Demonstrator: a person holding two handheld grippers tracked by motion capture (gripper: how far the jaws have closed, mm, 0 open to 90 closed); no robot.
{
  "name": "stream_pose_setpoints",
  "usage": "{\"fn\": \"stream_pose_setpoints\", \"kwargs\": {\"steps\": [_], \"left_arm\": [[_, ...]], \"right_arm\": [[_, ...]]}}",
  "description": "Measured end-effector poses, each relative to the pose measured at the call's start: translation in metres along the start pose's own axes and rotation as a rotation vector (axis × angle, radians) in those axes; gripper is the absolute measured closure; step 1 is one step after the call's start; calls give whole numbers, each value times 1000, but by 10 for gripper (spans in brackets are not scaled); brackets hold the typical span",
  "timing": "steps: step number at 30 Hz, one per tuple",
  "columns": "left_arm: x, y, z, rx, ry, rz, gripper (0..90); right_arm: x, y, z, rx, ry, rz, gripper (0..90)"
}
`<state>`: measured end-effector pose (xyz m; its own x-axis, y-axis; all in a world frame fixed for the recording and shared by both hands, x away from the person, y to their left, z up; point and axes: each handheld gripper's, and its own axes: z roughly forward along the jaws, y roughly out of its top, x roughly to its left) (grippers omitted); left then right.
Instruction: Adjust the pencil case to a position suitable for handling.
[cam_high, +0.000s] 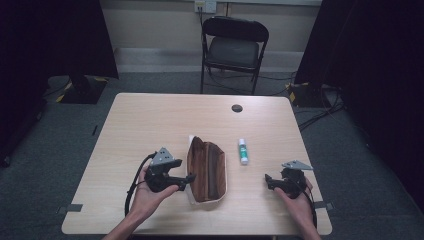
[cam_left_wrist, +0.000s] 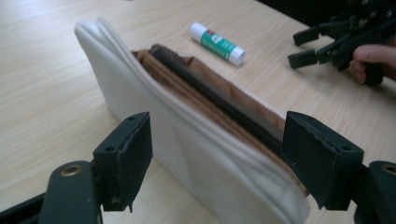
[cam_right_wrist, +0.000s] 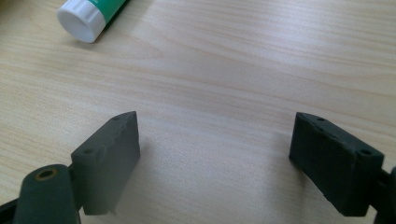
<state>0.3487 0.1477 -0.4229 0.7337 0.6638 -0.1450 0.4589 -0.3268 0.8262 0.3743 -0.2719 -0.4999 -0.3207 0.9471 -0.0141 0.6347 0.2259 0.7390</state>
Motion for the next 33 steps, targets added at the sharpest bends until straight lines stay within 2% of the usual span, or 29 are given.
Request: {"fn": "stream_pose_setpoints", "kwargs": {"steps": [1,2,5,9,10,14,15,21,22,23,25,28,30,32,33], "left_arm": [[1,-2,2,8,-20,3,260],[1,-2,3,27,-23,-2,288],[-1,-3,5,31,-25,10,302],[-5,-5,7,51,7,53,389],[-3,-5,6,51,20,63,412],[5,-5,2,40,31,56,568],[13,-5,-1,29,32,58,602],[29,-5,-10,19,66,51,724],[29,-5,-10,19,66,51,733],[34,-5,-13,19,67,55,745],[41,-6,-14,0,44,60,753],[53,-9,-17,-25,45,23,754],[59,-11,-18,-38,55,0,722],[62,-11,-18,-41,56,0,700],[63,-13,-17,-36,69,-7,662]], "right_arm": [[0,0,0,0,0,0,151],[0,0,0,0,0,0,151],[0,0,0,0,0,0,152],[0,0,0,0,0,0,152],[0,0,0,0,0,0,152],[0,0,0,0,0,-1,152],[0,0,0,0,0,0,153],[0,0,0,0,0,0,152],[0,0,0,0,0,0,152],[0,0,0,0,0,0,152],[0,0,0,0,0,0,152],[0,0,0,0,1,0,152],[0,0,0,0,0,0,152],[0,0,0,0,0,0,152],[0,0,0,0,0,0,152]]}}
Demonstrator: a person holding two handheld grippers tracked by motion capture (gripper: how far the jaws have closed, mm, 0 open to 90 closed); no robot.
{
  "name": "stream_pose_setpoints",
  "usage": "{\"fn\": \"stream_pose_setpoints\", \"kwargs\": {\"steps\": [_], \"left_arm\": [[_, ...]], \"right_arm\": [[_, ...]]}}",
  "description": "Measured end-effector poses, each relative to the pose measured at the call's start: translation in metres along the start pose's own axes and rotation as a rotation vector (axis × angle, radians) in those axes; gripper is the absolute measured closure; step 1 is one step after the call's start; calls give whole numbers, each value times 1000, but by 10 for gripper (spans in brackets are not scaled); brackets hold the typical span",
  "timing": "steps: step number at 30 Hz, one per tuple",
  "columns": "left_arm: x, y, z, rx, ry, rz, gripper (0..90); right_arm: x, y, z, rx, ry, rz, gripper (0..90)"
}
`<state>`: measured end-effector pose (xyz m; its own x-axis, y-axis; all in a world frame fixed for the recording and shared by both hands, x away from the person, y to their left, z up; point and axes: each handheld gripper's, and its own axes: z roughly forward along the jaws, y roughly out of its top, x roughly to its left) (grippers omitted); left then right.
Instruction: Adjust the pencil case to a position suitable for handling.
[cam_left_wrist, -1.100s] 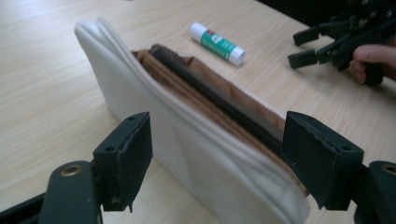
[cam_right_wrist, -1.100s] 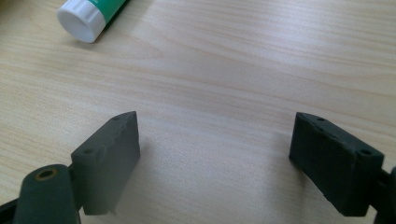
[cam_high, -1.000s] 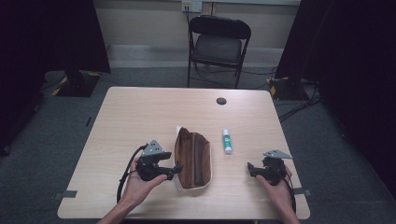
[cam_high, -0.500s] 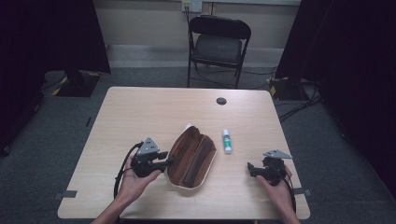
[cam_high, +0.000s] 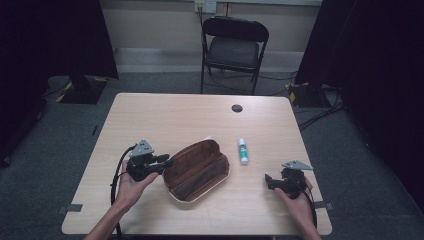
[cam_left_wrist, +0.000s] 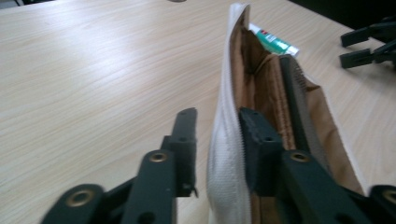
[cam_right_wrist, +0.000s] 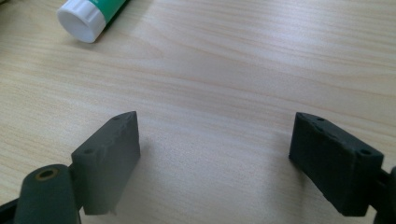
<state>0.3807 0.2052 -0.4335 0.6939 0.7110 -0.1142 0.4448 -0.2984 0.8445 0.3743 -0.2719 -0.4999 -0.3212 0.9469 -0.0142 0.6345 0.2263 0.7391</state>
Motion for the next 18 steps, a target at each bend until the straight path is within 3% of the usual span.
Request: {"fn": "stream_pose_setpoints", "kwargs": {"steps": [4,8,11,14,16,18], "left_arm": [[1,-3,2,34,25,6,555],[6,-9,2,52,37,-15,515],[8,-11,0,58,49,-10,498],[5,-15,2,101,67,0,423],[3,-22,0,145,63,7,384],[5,-25,-6,130,49,-12,403]], "right_arm": [[0,0,0,0,0,0,152],[0,0,0,0,0,0,153],[0,0,0,0,0,0,153],[0,0,0,-2,0,-2,153],[0,0,0,-2,0,-1,153],[0,0,0,-1,0,-1,153]]}}
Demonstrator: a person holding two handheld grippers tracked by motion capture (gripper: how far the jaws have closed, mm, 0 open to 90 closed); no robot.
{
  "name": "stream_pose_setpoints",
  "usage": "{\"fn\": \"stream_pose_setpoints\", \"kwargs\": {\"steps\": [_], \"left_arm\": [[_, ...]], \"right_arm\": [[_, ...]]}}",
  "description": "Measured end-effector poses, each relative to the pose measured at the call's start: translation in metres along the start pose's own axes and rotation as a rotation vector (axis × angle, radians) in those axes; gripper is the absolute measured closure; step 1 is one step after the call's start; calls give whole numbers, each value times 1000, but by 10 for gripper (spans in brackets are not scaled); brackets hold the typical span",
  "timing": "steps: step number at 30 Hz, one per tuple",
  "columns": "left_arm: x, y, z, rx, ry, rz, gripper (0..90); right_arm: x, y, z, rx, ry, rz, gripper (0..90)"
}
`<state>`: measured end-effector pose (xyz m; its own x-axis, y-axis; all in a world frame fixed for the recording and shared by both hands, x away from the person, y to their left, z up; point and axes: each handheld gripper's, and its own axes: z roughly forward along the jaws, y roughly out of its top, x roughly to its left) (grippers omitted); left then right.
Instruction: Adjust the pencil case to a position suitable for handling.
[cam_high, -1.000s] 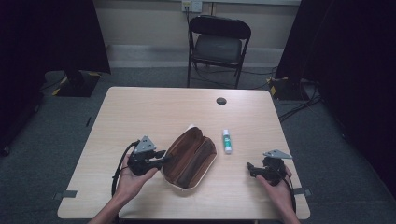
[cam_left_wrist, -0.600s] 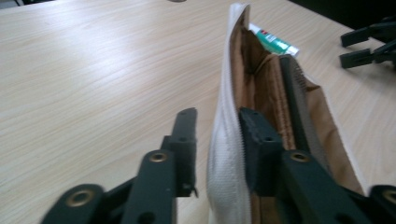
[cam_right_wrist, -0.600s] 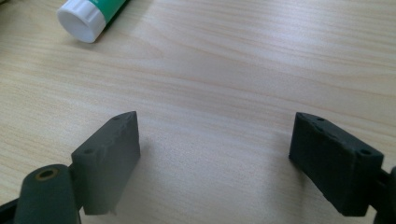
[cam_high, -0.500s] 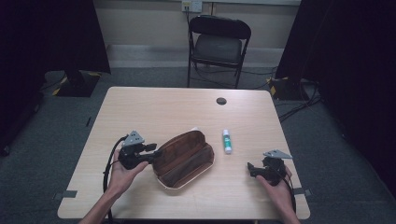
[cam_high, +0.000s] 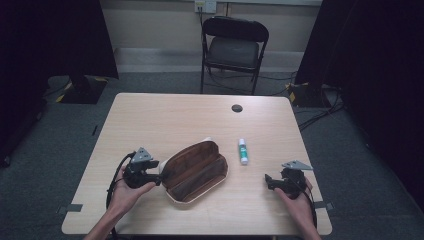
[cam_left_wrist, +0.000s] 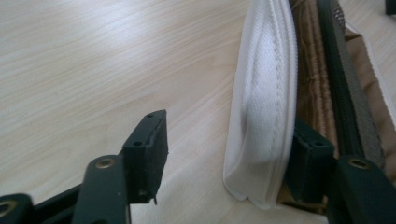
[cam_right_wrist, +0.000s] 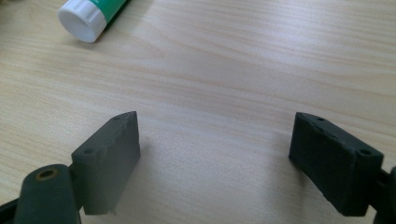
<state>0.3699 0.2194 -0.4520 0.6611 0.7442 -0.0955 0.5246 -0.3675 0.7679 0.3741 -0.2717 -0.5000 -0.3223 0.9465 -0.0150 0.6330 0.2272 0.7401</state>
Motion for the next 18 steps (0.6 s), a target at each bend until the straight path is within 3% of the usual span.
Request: {"fn": "stream_pose_setpoints", "kwargs": {"steps": [4,8,10,12,13,15,16,18], "left_arm": [[4,-3,-5,-14,-22,-10,609],[8,1,-4,-25,22,0,709],[14,2,-1,-38,52,-10,704],[21,6,3,-38,82,-35,630],[26,10,5,-35,91,-26,618],[28,12,6,-43,88,-35,616],[35,14,10,-73,69,-63,623],[37,14,15,-65,46,-64,659]], "right_arm": [[0,0,0,0,0,1,152],[0,0,0,1,0,2,151],[0,0,0,1,0,1,151],[0,0,0,1,0,0,151],[0,0,0,1,0,0,151],[0,1,0,2,0,1,151],[0,1,0,2,0,1,151],[0,1,0,3,0,2,151]]}}
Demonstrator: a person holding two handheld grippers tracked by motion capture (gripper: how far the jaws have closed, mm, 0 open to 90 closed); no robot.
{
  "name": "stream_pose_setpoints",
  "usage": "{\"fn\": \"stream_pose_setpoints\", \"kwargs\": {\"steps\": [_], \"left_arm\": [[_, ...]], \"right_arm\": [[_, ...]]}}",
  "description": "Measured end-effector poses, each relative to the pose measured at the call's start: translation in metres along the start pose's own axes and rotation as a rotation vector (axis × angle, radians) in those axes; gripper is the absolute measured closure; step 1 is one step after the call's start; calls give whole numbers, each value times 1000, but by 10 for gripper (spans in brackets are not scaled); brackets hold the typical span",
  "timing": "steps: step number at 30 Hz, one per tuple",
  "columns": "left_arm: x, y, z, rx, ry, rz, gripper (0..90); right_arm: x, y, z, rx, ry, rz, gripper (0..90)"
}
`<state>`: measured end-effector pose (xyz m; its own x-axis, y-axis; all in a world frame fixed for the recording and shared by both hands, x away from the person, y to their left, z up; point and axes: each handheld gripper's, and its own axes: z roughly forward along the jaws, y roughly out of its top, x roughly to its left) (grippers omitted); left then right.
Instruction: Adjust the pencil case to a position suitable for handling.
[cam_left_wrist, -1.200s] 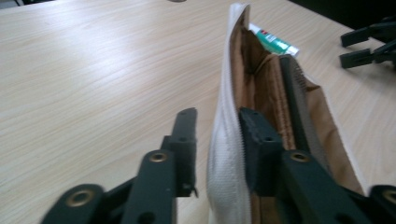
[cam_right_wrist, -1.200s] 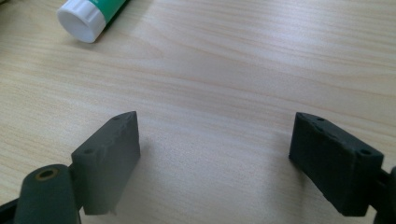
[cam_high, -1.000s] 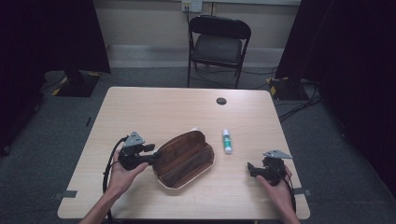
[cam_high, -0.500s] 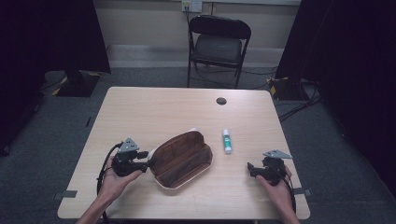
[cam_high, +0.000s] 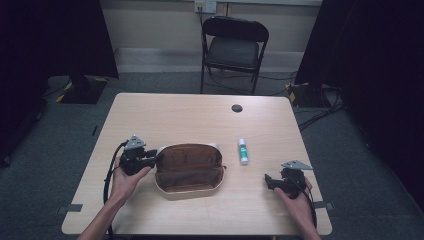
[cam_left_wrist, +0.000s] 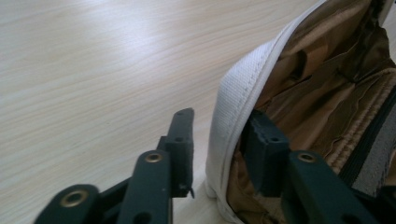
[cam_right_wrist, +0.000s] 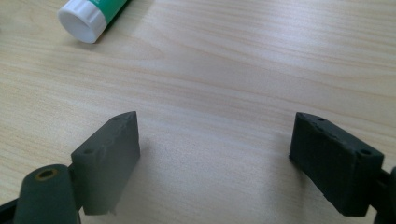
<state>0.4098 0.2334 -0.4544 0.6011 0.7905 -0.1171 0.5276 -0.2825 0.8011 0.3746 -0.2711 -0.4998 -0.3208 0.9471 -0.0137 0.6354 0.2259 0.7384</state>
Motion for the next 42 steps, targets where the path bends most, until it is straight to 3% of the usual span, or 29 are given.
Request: {"fn": "stream_pose_setpoints", "kwargs": {"steps": [4,6,11,20,24,30,36,40,42], "left_arm": [[-3,-1,6,9,-27,11,718],[-3,-1,5,-3,-62,-4,726],[-8,-1,8,2,-42,4,726],[1,-6,-1,-1,-46,-25,467],[3,-8,-11,-19,-47,-56,407],[8,-17,-29,-13,-32,-57,308],[24,-30,-34,42,22,-46,247],[34,-37,-34,58,9,-66,187],[36,-42,-30,74,45,-62,179]], "right_arm": [[0,0,0,0,0,0,151],[0,0,0,0,0,0,151],[0,0,0,0,0,-1,152],[0,0,0,0,0,0,152],[0,0,0,0,0,0,151],[0,0,0,0,-1,2,150],[0,0,0,1,-3,3,145],[0,1,1,2,-9,4,143],[1,2,2,1,-6,3,143]]}}
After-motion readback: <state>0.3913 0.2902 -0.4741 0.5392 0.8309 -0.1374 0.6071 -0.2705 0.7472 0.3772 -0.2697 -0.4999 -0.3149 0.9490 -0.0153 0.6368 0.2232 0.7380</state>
